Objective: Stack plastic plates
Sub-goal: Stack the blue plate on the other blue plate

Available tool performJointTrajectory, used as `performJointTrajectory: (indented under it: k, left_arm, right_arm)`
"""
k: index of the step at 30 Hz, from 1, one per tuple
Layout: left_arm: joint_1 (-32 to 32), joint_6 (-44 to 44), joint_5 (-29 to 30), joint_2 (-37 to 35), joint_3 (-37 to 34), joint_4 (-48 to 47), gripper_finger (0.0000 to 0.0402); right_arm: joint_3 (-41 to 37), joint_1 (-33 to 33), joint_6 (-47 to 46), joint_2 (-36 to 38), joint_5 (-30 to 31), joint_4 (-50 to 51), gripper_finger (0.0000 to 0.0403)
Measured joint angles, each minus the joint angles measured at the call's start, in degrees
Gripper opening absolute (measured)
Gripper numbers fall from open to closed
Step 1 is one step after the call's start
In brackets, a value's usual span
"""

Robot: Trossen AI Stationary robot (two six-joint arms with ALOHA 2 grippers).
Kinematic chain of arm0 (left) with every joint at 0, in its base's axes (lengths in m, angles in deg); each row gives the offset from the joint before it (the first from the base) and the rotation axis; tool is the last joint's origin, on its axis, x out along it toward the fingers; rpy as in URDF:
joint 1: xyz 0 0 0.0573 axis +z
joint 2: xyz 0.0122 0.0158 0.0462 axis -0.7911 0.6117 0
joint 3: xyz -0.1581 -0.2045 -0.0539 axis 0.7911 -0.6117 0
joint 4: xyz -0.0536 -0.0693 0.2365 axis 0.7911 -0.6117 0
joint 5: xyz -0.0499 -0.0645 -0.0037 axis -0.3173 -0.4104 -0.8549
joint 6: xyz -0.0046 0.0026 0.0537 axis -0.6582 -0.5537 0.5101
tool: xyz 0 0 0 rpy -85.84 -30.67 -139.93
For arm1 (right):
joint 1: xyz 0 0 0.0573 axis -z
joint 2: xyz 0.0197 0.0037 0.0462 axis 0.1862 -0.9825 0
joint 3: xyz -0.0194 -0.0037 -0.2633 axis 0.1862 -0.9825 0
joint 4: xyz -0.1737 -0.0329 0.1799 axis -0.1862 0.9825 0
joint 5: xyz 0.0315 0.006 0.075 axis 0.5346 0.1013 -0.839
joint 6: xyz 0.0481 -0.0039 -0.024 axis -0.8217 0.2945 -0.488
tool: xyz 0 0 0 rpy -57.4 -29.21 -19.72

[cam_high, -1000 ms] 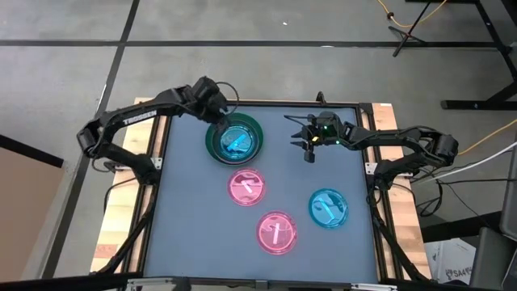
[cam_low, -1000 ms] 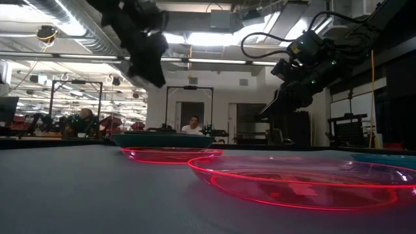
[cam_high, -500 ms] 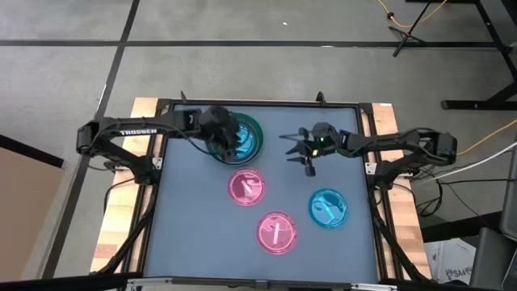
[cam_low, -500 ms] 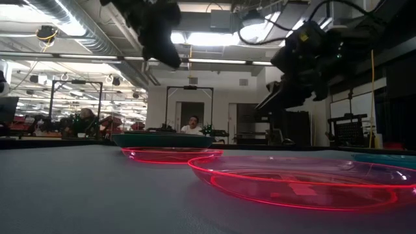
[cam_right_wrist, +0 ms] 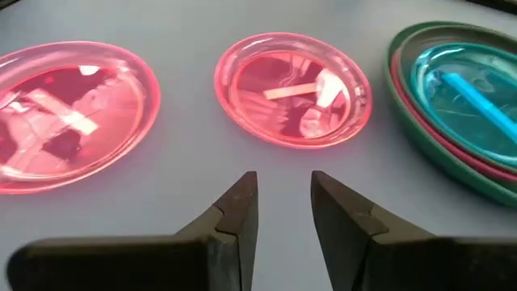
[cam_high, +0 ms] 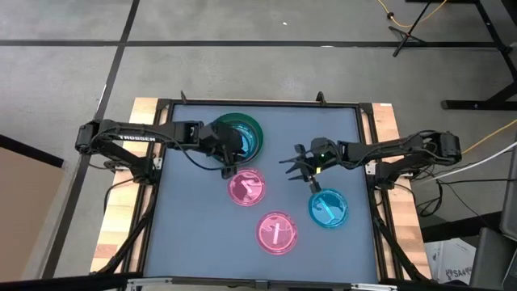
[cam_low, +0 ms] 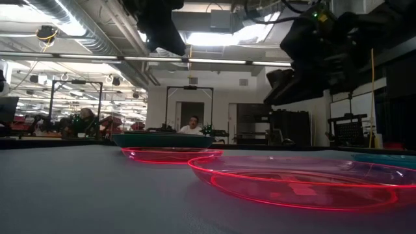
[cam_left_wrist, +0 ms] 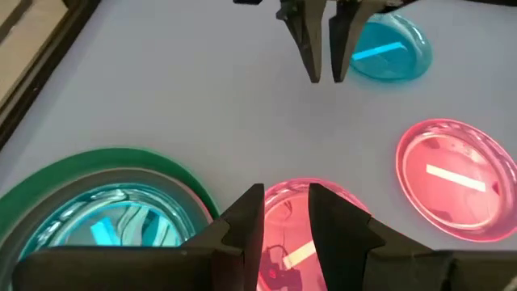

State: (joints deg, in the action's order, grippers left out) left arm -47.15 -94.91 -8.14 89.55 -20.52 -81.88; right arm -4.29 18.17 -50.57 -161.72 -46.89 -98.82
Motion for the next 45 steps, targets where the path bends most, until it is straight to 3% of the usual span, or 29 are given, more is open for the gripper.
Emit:
performJointTrajectory:
  k: [6,15,19,26,32,39,45]
  left_arm:
    - [-1.3,0.0,0.0,0.0,0.0,0.4,0.0092]
    - [-1.2,0.0,0.2,0.0,0.0,0.4,0.0092]
    - [-1.2,0.0,0.2,0.0,0.0,0.5,0.0092]
    - [-1.2,0.2,0.2,0.0,0.0,0.7,0.0092]
    - [-1.2,0.2,0.2,0.0,0.0,0.7,0.0092]
    - [-1.2,0.2,0.2,0.0,0.0,0.7,0.0092]
    - [-1.2,0.2,0.2,0.0,0.0,0.7,0.0092]
  right_arm:
    - [0.0,-2.1,0.0,4.1,0.0,6.0,0.0105]
    - [0.1,-3.1,-0.4,9.1,-2.0,22.8,0.0105]
    - [0.1,-3.1,0.0,10.0,-5.4,29.3,0.0105]
    - [0.1,-2.9,0.4,10.0,-5.9,39.8,0.0105]
    - [0.0,-2.9,0.6,9.8,-5.2,44.2,0.0105]
    - [0.0,-2.9,0.7,9.8,1.6,44.7,0.0105]
    - [0.0,-2.9,0.7,9.8,2.1,44.6,0.0105]
